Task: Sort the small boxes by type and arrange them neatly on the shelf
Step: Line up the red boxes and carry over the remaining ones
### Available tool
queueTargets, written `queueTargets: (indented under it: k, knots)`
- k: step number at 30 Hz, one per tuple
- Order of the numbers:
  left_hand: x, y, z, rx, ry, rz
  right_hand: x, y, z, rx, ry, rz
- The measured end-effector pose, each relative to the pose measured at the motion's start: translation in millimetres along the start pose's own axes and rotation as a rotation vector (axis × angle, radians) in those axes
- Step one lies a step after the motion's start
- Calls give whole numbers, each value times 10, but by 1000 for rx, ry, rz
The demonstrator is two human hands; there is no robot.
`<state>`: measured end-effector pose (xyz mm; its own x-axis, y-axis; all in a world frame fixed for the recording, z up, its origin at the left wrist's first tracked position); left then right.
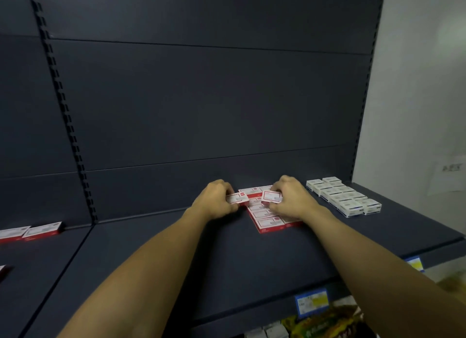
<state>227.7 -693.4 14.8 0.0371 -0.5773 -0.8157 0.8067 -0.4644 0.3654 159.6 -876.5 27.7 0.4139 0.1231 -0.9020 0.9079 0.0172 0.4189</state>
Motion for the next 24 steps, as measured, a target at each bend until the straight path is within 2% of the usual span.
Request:
queueTargets:
  k: [14,24]
  knots:
    - [200,466,17,-16,14,0,277,534,404,-30,34,-52]
    - [429,485,159,-126,48,11,412,703,596,-202,64,-111]
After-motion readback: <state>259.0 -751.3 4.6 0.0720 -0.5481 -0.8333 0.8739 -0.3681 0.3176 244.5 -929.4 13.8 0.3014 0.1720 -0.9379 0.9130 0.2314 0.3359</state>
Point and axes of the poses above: each hand's wrist, its own y-axis towards the middle knuckle, its own x-axis out of the palm, z = x × y, the point moved 10 cm from there along y, towards the middle knuckle, and after that the axes turned 9 degrees about -y, right-handed, at the moved point
